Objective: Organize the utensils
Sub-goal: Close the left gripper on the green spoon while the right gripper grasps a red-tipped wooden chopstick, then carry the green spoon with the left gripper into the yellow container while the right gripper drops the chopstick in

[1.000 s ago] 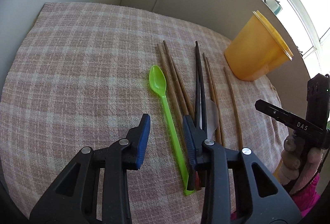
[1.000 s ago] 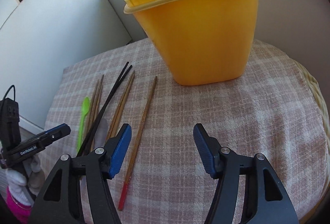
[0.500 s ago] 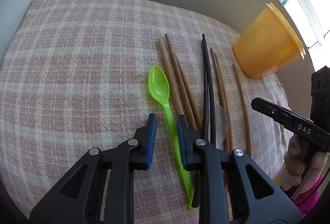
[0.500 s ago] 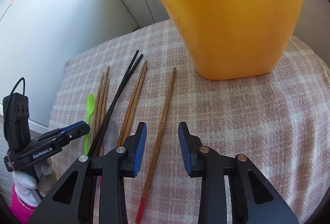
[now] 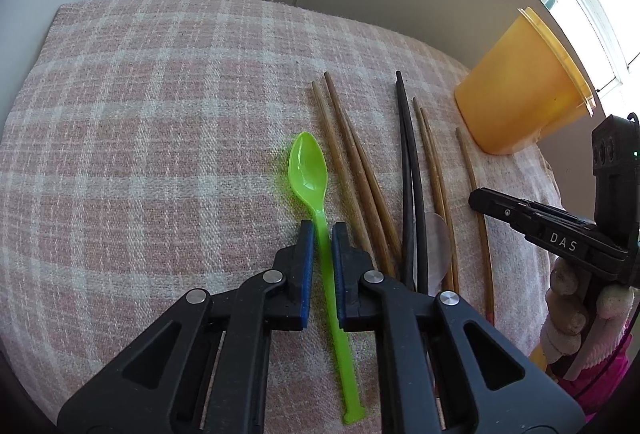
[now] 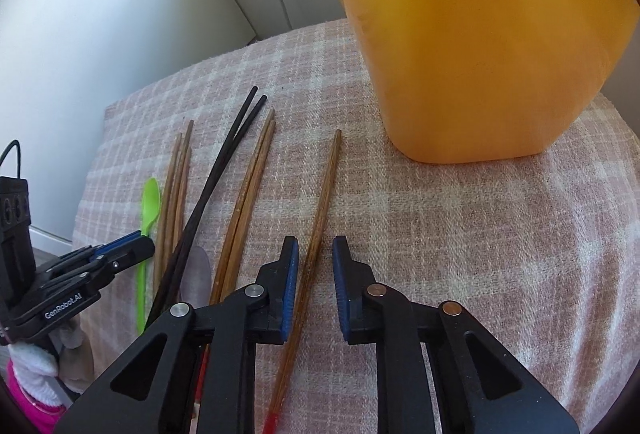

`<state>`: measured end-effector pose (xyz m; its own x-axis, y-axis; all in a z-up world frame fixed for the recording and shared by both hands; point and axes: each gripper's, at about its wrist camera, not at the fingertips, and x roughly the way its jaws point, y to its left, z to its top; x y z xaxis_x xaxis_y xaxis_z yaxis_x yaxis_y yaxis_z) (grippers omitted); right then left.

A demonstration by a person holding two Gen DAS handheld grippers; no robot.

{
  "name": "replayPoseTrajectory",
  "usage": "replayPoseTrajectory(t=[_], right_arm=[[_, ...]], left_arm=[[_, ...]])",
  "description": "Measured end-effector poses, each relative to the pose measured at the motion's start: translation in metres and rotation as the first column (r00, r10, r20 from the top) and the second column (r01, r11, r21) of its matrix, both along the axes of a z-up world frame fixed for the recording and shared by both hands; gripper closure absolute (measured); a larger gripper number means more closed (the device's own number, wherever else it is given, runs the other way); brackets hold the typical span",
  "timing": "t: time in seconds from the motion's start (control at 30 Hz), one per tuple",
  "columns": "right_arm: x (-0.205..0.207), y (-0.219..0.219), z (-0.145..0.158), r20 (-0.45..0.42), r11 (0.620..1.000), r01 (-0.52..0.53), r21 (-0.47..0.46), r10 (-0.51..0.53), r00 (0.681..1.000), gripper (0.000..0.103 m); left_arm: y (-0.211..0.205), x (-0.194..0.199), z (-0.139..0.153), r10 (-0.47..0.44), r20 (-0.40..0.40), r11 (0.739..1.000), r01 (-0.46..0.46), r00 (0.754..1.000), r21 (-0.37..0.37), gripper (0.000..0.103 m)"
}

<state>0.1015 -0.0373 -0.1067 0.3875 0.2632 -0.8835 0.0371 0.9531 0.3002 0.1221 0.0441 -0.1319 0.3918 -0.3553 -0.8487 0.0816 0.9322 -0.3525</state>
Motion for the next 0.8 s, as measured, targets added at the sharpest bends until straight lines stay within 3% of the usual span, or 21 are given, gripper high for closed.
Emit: replayPoseTrajectory(t=[0.2,0.5,0.8], right_arm=[[0.007,0.007,-0.004,-0.002,1.000,-0.022,-0.016,0.022,1.000,0.096],[0.004,-0.002,-0.001,-0.010,0.998,-0.020,0.065,0.020,1.000,0.098],[-0.011,-0.015,0.028,0.056,0.994,-0.046,0.101,0.041,0.998,0.098]], left_arm=[[0.023,-0.014,0.006,0.011,0.004,1.000,-0.011,1.000,-0.016,0.099],[0.056,-0.024,0.020,0.037,0.019,0.999,-0.036,0.999,-0.032,0.099],[0.101,-0.039,0.053,0.069,0.077,0.995,-0.062,0.995,-0.082,0.099]])
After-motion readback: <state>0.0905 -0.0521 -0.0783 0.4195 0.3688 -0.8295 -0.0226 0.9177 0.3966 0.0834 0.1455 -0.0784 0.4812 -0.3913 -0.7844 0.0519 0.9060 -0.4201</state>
